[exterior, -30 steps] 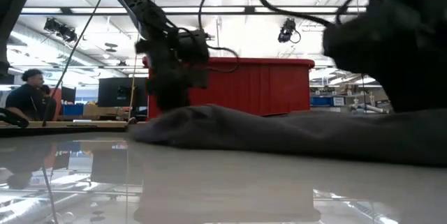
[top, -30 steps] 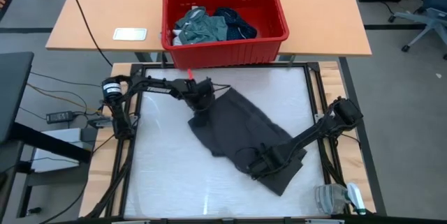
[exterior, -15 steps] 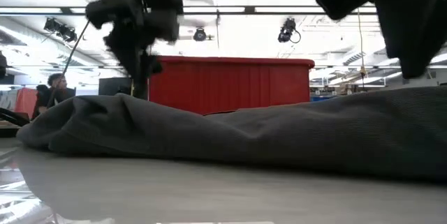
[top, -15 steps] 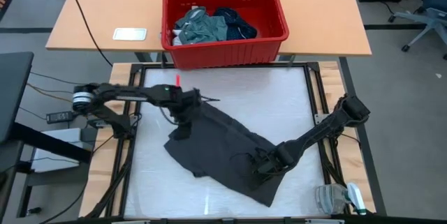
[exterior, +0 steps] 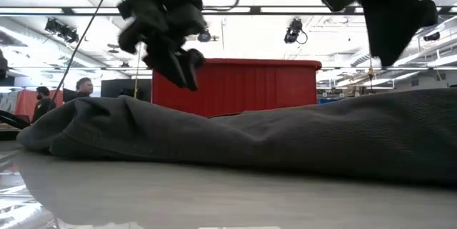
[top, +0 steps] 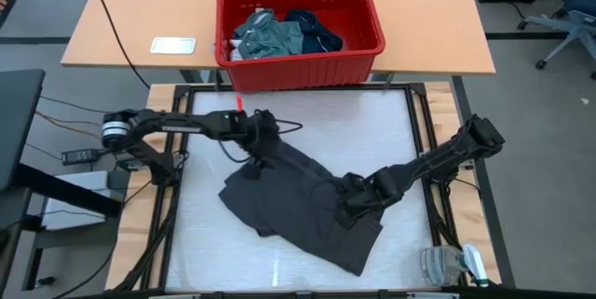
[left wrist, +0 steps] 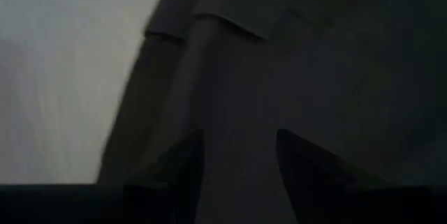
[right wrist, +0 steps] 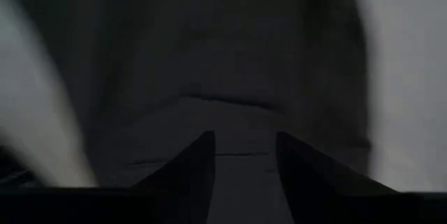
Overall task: Fold laundry
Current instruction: Fold the black pants
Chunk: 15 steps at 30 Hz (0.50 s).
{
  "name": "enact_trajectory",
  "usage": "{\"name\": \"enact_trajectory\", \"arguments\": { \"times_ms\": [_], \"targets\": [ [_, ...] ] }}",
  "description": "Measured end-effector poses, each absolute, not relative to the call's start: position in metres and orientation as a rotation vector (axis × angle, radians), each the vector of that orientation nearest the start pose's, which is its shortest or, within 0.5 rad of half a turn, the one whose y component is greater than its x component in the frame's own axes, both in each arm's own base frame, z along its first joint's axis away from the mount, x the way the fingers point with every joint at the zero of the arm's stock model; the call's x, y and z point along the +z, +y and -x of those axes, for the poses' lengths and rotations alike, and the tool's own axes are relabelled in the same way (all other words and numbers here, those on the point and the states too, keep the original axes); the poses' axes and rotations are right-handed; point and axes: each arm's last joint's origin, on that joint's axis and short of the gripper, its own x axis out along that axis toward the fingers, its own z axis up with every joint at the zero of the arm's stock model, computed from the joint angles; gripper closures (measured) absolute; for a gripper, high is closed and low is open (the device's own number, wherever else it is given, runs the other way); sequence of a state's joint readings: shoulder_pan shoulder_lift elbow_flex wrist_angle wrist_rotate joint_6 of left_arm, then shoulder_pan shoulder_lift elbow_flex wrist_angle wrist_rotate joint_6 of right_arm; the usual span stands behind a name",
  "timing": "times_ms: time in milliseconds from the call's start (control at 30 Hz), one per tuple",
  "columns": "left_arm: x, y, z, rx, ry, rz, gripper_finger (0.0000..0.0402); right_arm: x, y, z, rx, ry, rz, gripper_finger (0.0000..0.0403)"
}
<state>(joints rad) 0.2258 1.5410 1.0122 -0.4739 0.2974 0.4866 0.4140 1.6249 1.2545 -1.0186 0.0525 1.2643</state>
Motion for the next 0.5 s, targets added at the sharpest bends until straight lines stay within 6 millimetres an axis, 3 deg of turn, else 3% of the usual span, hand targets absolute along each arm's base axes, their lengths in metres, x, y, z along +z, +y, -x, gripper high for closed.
{"name": "enact_trajectory", "arguments": {
  "times_ms": [367, 500],
  "targets": [
    [0.172, 0.081, -0.317, -0.282, 0.989, -0.209, 0.0222, 0.220, 0.117, -0.262, -0.570, 1.409, -0.736, 0.0245],
    [0.162, 0.090, -0.317, -0.251, 1.034, -0.213, 0.0256, 0.209, 0.117, -0.259, -0.530, 1.387, -0.800, 0.0245]
  ]
}}
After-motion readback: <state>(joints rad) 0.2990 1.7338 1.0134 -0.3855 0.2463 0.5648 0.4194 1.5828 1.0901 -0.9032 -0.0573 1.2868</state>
